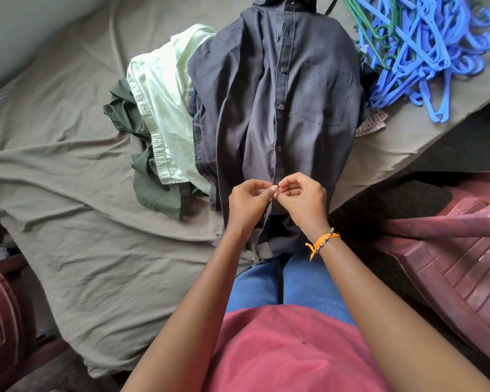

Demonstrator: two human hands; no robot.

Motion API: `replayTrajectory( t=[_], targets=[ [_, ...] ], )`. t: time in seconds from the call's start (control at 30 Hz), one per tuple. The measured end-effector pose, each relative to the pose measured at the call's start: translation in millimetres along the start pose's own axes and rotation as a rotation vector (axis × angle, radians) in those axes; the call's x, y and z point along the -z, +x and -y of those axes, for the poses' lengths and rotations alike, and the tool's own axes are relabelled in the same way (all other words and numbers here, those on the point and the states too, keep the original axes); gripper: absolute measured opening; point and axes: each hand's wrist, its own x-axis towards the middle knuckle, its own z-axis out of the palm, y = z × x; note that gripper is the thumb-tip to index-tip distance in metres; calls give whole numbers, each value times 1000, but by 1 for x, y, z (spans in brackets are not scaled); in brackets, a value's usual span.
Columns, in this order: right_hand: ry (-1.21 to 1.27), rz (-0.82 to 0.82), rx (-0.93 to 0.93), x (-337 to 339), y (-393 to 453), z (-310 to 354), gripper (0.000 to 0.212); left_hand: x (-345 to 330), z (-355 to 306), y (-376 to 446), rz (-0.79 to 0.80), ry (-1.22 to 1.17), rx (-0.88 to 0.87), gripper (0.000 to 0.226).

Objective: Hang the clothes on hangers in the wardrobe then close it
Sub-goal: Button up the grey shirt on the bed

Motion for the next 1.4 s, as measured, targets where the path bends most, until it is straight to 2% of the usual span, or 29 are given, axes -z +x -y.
replayTrajectory(
  t=[0.13,0.2,0.27,0.33,0.43,0.53,0.63,0.77,0.93,1.03,1.1,1.17,1.3,1.4],
  targets=[
    [-71,12,47,2,1,-1,16,-4,-4,2,-57,70,-26,16],
    [-70,28,11,4,5,-2,18,-6,-6,3,-57,143,-80,23],
    [87,118,-123,8,10,-2,19,-5,-4,5,-4,104,-92,26],
    [328,241,-258,13,12,-2,19,0,0,6,97,-36,-37,25],
    [393,290,-273,16,13,-6,19,9,9,8,193,-63,0,25],
    [319,188,-238,12,9,-10,20,15,29,10,211,134,17,38],
    [139,33,-212,-1,-2,-14,15,11,50,9,252,258,78,27],
    [-279,-44,-172,-24,-18,-21,41,1,71,9,233,277,58,22],
    [-342,-165,-186,-27,-21,-34,15,-2,64,-5,87,240,32,17],
    [-382,-239,-63,-13,-24,-42,5,3,63,-14,-18,259,5,20],
    [-356,-292,21,-4,-24,-46,14,6,62,-21,-50,245,10,20],
    [-297,-307,19,0,-25,-49,28,7,61,-30,-51,222,-24,16],
    [-132,-370,-219,-3,-29,-46,31,6,56,-44,-97,300,-171,10],
    [195,-379,-308,0,-31,-39,21,5,47,-48,-110,317,-211,11]
  ],
)
